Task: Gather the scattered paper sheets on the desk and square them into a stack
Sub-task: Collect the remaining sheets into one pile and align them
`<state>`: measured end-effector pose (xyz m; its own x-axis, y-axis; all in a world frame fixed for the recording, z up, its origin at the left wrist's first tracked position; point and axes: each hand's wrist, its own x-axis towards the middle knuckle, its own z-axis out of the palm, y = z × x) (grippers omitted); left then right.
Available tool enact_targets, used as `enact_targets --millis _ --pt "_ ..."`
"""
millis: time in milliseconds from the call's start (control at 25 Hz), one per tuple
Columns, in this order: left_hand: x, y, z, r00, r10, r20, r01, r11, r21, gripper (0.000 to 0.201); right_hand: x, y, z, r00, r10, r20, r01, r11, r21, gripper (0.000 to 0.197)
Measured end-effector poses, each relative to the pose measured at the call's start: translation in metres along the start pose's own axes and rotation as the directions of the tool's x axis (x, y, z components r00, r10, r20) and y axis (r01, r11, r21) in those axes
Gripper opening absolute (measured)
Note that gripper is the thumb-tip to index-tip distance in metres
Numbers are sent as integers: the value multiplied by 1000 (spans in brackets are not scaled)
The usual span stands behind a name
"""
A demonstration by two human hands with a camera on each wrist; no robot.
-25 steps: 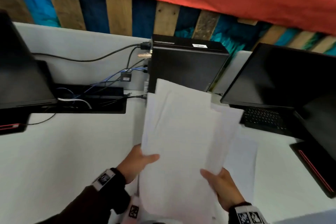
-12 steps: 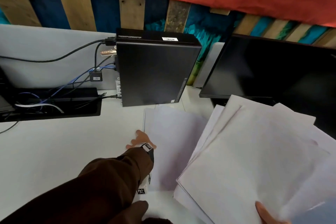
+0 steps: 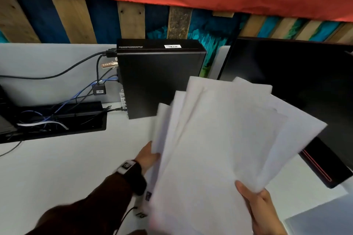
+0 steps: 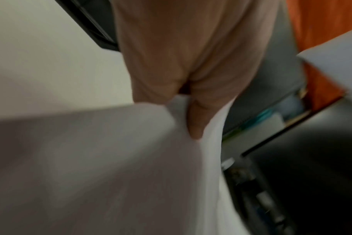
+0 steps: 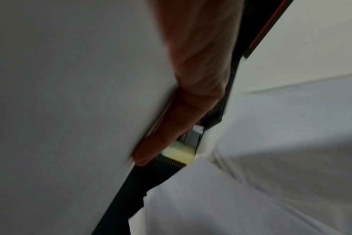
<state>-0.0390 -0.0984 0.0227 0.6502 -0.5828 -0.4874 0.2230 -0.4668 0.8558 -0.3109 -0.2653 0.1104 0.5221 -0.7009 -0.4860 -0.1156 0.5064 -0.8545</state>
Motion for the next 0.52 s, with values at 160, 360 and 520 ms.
enact_targets --millis 160,360,520 --pt "-84 26 -39 973 91 210 -11 936 -353 21 13 9 57 982 12 191 -5 999 -35 28" --pt "-120 -12 -87 981 53 187 73 792 -606 52 24 34 104 929 131 347 -86 986 -143 39" --pt "-155 -19 -102 978 147 151 35 594 -804 75 22 44 134 870 64 488 46 977 -210 37"
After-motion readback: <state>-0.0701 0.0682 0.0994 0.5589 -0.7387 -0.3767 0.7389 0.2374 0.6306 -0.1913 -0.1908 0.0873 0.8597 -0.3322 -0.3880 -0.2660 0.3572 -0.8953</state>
